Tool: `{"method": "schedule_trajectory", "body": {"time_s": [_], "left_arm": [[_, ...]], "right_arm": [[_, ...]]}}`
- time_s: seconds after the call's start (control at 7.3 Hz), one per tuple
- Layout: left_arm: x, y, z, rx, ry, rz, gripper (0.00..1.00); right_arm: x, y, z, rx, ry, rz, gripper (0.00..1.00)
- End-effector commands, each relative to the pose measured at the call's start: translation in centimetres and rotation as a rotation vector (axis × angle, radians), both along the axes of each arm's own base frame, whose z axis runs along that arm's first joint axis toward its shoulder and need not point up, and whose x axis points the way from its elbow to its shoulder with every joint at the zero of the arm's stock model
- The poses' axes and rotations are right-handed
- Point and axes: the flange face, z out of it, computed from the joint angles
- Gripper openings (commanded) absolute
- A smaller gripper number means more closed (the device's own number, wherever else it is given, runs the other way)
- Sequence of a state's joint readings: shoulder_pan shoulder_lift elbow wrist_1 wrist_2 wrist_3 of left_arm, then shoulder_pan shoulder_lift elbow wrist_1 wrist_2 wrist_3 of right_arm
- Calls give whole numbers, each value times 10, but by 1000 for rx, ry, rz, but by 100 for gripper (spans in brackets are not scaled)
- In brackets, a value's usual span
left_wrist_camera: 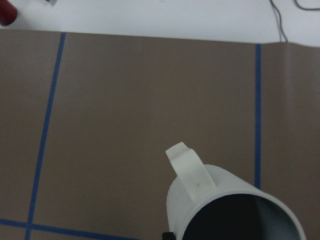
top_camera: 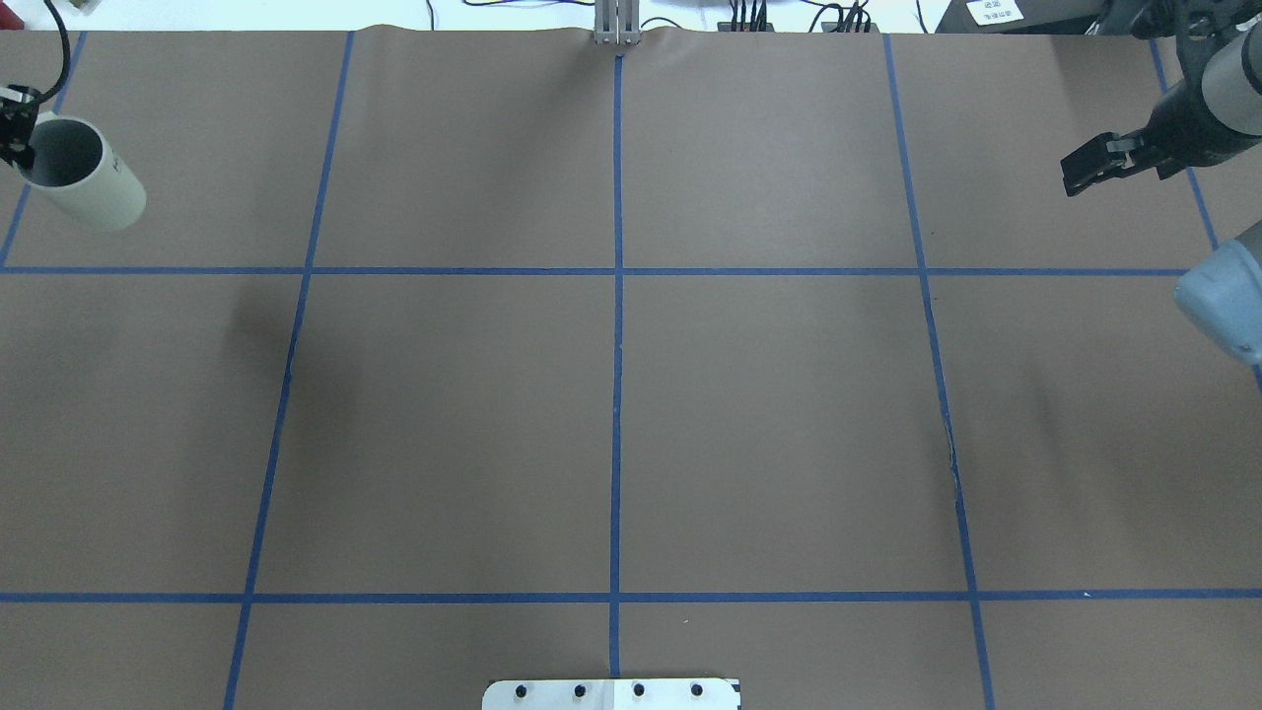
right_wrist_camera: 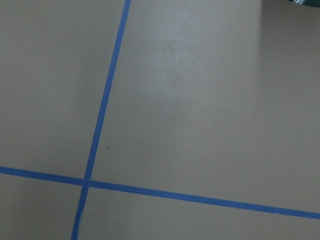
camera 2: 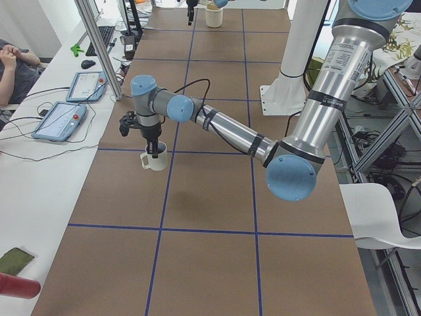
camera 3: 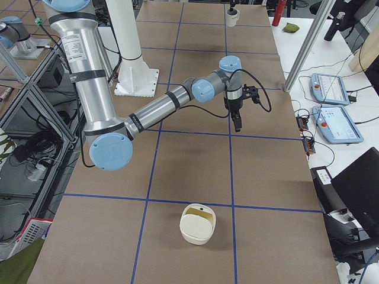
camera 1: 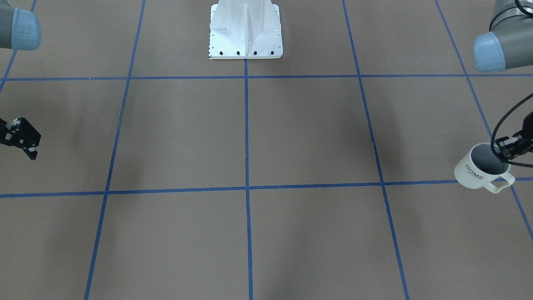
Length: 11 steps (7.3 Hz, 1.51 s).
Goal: Left arm hands cup to right arm to dump lemon
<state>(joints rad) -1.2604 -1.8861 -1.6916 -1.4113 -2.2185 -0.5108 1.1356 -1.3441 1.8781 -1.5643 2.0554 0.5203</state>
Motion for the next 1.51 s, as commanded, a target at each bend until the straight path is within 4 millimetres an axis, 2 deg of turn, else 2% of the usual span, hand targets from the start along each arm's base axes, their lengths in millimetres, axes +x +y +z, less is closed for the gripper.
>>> {"method": "schedule_trajectory", "body": {"time_s": [0.0,0.14,0.41,0.69,0.82,1.1,1.23,1.37], "left_arm": [[18,44,30,-68,64,71,0],[22,61,42,-88,66,89,0],[25,78,68,-62,80,100,0],[44,83,72,-67,78,134,0],[60,87,78,-70,76,163,0],[74,91,88,-86,64,190,0],[76,92,90,-86,62,198,31],[76,92,89,-77,65,204,99]], "right_arm": [[26,-1,10,-48,-72,-12,100],[33,-3,16,-49,-97,-63,100],[44,-1,27,-64,-114,-71,100],[60,3,38,-60,-134,-99,100],[66,5,43,-48,-131,-113,100],[68,5,43,-52,-136,-111,100],[68,6,44,-52,-135,-112,100],[70,6,46,-54,-136,-109,100]]}}
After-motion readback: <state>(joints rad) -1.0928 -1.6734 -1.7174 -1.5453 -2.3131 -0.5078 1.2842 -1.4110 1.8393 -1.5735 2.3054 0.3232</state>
